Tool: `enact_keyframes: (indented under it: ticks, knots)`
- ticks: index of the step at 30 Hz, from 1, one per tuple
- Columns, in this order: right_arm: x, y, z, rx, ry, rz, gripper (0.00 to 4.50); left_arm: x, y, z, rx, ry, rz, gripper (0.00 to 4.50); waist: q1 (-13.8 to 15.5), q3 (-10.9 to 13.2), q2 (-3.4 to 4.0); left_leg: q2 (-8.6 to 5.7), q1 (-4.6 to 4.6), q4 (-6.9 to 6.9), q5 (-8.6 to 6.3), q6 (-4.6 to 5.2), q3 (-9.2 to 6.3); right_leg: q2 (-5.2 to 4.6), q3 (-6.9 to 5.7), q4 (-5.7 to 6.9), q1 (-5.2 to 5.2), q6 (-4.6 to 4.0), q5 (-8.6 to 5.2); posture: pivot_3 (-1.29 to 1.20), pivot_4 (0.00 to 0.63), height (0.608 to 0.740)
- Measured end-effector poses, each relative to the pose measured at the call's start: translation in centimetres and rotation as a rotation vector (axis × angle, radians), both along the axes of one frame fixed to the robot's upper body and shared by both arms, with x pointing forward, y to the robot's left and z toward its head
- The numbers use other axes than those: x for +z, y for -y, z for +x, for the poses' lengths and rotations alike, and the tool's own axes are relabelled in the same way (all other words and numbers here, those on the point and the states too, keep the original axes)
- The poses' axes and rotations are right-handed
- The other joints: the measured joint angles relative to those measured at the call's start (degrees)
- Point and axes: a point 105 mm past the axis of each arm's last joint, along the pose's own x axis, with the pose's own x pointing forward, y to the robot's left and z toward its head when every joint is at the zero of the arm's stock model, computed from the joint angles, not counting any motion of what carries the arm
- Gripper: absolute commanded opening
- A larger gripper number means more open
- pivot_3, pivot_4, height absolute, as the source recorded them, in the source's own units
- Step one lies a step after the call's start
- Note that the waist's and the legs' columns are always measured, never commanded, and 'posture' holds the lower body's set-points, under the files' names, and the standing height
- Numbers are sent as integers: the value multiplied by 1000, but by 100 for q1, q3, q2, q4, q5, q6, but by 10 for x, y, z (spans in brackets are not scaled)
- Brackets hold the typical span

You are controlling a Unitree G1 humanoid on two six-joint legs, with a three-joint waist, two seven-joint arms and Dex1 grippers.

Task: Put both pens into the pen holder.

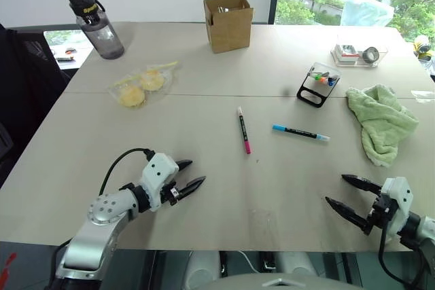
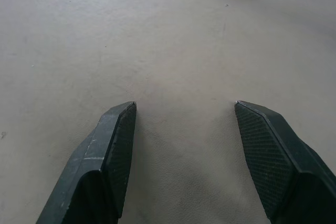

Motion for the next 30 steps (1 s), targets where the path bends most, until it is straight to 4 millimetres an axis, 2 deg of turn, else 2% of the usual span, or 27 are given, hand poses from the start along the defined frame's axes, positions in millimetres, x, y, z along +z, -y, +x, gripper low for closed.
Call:
enact_keyframes:
  ticks: [4, 6, 7, 10, 18, 22, 25, 28, 30]
  knots:
    - [0, -1, 0, 6, 0, 1, 4471, 11, 7, 13, 35, 10, -88, 3060, 21, 1, -2, 0, -1, 3, 0, 0, -1, 0, -1, 2, 1, 1, 0, 0, 150, 739]
    - [3, -5, -1, 19, 9, 2, 4471, 25, 10, 27, 61, 40, -125, 3060, 32, 1, -2, -1, 0, 5, 1, 0, -2, 1, -2, 3, 2, 2, 0, 0, 150, 739]
    - [5, -6, -1, 23, 15, 0, 4500, 30, 11, 32, 73, 51, -138, 3551, 31, 1, -2, -1, -1, 5, 1, 0, -2, 0, -1, 3, 3, 2, 1, 0, 150, 739]
    - [12, -11, -1, 37, 41, 1, 4500, 46, 21, 45, 67, 65, -187, 4471, 7, 1, -2, -2, -2, 5, 10, -16, -1, 2, 0, 2, 3, 2, 1, 0, 150, 739]
    - [20, -23, -9, 42, 7, 56, 4500, 48, 48, 77, 131, 61, -165, 4471, 37, 2, -4, -3, -2, 6, 18, -30, -6, 4, -2, 3, 5, 3, 1, 0, 150, 739]
    - [23, -26, -9, 30, 13, 64, 4500, 47, 79, 93, 137, 38, -174, 4471, 57, 3, -6, -9, -6, 13, 18, -30, -6, 3, -2, 2, 7, 6, 1, 0, 150, 739]
    - [34, -41, -14, 92, -9, 105, 4500, 50, 102, 105, 150, -2, -190, 4471, 46, 4, -8, -8, -7, 14, 19, -31, -12, 8, -2, 5, 6, 6, 1, 0, 150, 739]
    - [48, -57, -15, 150, 22, 123, 4500, 63, 116, 114, 169, 9, -213, 4471, 4, 4, -8, -6, -7, 14, 22, -36, -21, 13, -2, 5, 6, 7, 0, 0, 150, 739]
    - [56, -61, -11, 147, 52, 121, 4500, 63, 120, 119, 202, -3, -202, 4471, -7, 4, -8, -7, -7, 14, 23, -38, -24, 14, -2, 4, 7, 11, -2, 0, 150, 739]
